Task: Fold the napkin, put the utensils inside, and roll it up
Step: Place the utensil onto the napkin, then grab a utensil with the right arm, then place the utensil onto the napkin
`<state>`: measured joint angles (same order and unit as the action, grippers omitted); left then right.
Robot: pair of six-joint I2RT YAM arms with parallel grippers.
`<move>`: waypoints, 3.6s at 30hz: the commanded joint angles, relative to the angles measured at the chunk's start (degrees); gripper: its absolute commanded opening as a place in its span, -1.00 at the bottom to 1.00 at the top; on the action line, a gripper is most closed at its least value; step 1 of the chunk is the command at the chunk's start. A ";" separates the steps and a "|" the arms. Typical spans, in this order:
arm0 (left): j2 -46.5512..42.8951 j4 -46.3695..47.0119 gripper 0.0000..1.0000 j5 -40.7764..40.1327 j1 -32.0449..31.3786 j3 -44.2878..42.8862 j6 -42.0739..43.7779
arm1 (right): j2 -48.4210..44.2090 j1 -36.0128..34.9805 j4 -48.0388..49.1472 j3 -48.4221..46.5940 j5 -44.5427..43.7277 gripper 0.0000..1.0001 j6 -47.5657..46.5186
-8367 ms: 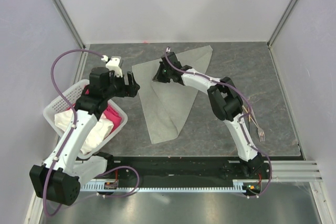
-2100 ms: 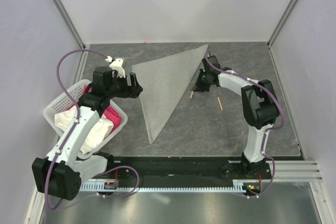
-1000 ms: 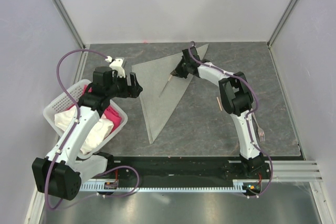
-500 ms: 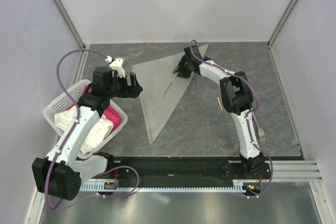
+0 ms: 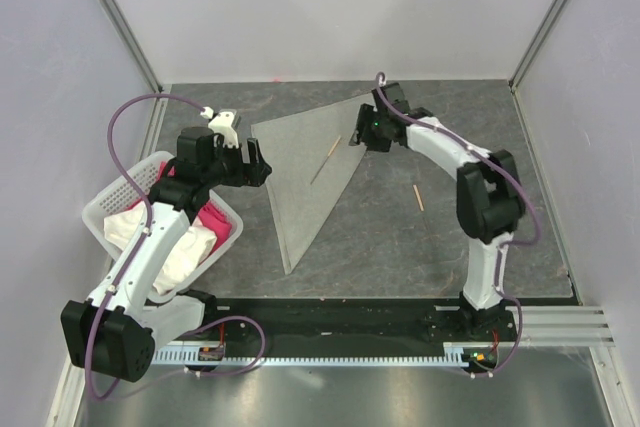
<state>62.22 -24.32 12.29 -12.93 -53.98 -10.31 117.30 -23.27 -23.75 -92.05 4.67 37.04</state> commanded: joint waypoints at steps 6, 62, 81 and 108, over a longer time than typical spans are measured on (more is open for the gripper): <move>-0.87 1.29 0.74 0.27 0.18 0.01 -1.12 | -12.97 3.04 -17.29 9.59 -21.62 0.05 -25.96; -2.45 1.29 0.74 -0.16 0.18 0.10 -1.21 | -13.33 1.82 26.90 25.34 10.54 -1.00 20.08; -1.92 1.20 0.74 -0.34 0.18 0.19 -1.03 | 1.35 0.06 37.64 15.41 7.82 -1.00 26.86; -1.31 1.29 0.74 0.19 0.18 0.19 -1.03 | 7.86 2.70 34.47 11.72 7.38 -1.00 24.05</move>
<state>61.01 -24.32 12.14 -12.93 -53.98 -10.31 124.68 -20.56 9.80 -78.00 12.14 61.69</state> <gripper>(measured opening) 0.871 0.019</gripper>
